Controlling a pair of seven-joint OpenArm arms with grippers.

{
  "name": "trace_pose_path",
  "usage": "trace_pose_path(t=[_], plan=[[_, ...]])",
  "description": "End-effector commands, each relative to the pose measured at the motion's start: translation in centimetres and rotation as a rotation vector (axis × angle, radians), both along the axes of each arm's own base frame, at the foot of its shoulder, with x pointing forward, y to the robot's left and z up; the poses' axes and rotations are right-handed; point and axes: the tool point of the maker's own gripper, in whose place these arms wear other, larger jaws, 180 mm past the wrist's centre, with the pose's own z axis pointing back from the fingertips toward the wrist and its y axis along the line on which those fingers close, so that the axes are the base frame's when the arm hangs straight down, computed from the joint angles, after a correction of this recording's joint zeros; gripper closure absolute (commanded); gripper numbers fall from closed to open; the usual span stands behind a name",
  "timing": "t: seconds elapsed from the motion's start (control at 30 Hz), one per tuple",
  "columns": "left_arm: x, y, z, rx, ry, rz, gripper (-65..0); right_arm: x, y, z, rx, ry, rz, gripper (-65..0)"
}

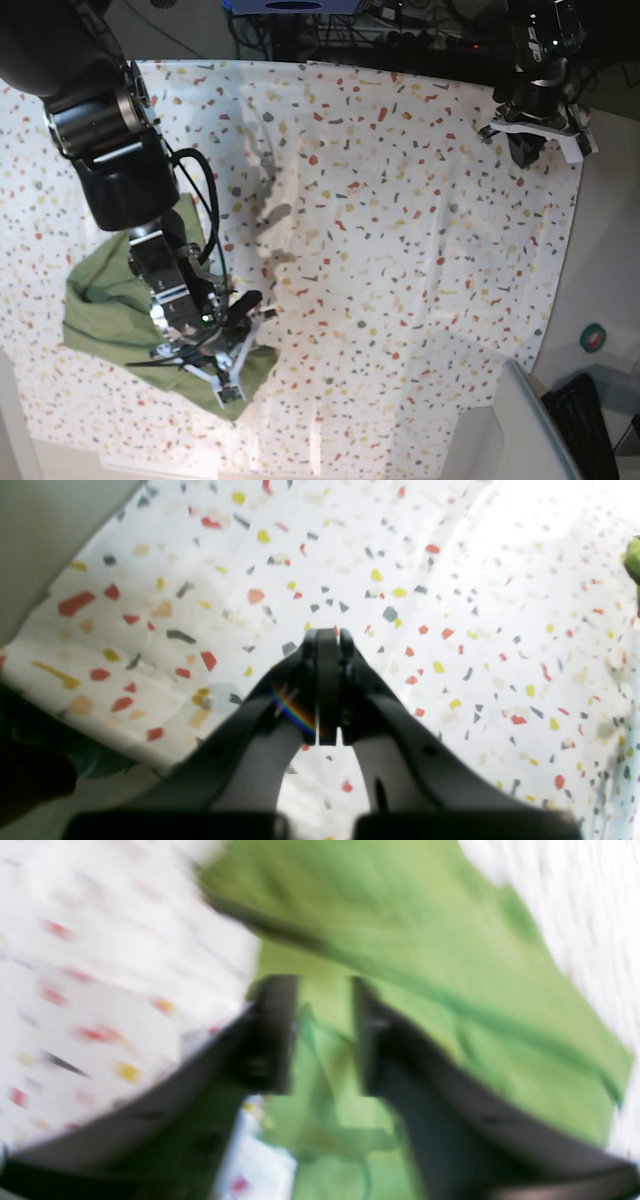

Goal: Layout the t-shirt on the table in an organized manner, then fold the t-shirt properly
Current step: 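Lower the right gripper onto the crumpled green t-shirt and grasp it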

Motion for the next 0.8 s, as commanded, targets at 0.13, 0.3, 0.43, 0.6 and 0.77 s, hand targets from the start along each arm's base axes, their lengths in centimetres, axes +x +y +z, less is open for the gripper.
trace_pose_path(t=[0.13,0.3,0.43,0.6,0.77], plan=[[0.4,0.9,1.1,0.033,-0.028,-0.001,0.0,2.4,2.5,1.0,0.036,-0.122,0.057,-53.9],[0.3,1.0,1.1,0.034,-0.026,0.001,0.0,1.9,2.5,-0.3,0.044,-0.131,0.061,-46.7],[0.3,0.8,1.0,0.024,-0.028,0.002,0.0,2.3,1.7,0.2,0.036,-0.147,0.053,-21.6],[0.2,0.5,0.8,0.015,-0.026,0.004,-2.3,1.4,-0.7,-0.1,-0.007,-0.097,0.024,0.0],[0.3,0.5,0.9,0.016,-0.028,0.002,-11.2,0.9,-2.6,-0.5,-0.032,-0.095,0.01,0.0]])
